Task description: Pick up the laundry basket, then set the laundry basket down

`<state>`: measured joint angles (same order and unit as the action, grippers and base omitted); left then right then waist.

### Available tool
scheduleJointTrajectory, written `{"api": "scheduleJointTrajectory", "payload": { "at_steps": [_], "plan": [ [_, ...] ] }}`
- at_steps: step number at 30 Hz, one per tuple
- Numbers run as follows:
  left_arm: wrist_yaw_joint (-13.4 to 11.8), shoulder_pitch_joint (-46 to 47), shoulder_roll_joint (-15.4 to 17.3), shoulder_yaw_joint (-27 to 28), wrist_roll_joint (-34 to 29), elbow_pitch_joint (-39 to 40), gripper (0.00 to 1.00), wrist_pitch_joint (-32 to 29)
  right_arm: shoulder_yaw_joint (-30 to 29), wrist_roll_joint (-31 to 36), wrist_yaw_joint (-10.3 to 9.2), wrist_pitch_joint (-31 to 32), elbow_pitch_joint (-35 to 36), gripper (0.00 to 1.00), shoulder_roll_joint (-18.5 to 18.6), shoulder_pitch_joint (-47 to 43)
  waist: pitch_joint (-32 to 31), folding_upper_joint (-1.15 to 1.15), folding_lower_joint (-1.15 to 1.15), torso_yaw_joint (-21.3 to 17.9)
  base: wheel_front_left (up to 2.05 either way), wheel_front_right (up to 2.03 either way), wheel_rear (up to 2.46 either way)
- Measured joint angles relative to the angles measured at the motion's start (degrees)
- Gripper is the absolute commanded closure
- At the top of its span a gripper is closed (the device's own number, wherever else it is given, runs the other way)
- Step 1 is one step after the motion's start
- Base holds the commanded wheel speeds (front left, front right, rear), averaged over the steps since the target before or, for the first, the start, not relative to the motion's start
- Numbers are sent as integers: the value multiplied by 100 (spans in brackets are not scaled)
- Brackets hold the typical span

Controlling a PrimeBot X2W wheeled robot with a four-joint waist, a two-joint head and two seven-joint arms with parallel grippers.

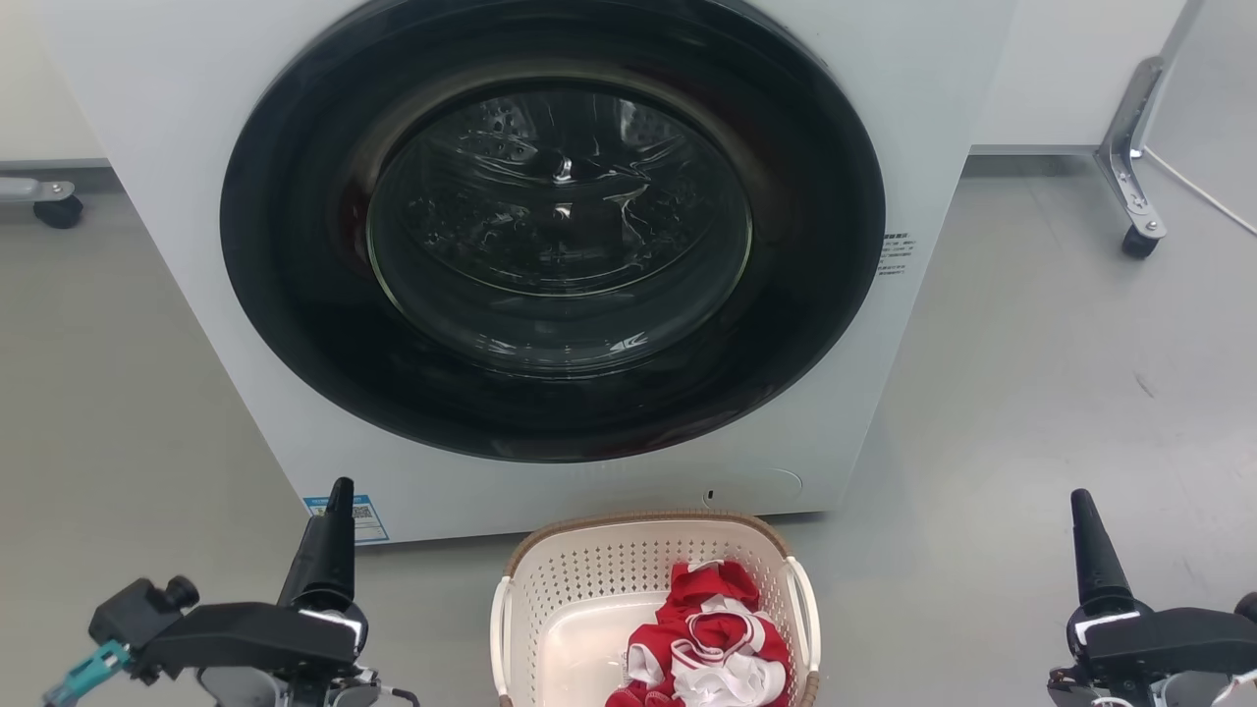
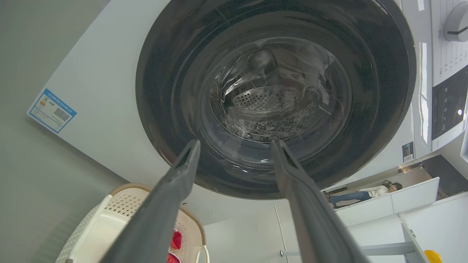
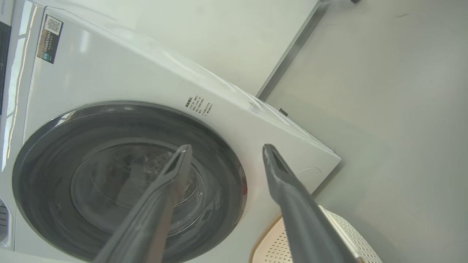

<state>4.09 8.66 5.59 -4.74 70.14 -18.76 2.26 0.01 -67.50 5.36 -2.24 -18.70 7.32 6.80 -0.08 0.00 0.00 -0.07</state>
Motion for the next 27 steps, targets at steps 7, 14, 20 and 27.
{"api": "scheduleJointTrajectory", "payload": {
  "at_steps": [7,14,20,27],
  "plan": [
    [-166,93,144,-285,-759,85,0,159,309,832,-135,-148,53,0,209,118,-10,0,0,3,0,0,0],
    [-319,168,280,-549,-1505,137,0,299,594,1647,-241,-308,97,0,388,170,-11,0,0,4,0,0,0],
    [-438,178,374,-727,-2100,171,0,443,808,2227,-320,-443,116,0,499,221,-8,0,0,-5,0,0,0],
    [-547,186,415,-896,-2590,207,0,587,1000,2849,-385,-581,116,0,591,254,2,0,0,-16,0,0,0]
  ]
}}
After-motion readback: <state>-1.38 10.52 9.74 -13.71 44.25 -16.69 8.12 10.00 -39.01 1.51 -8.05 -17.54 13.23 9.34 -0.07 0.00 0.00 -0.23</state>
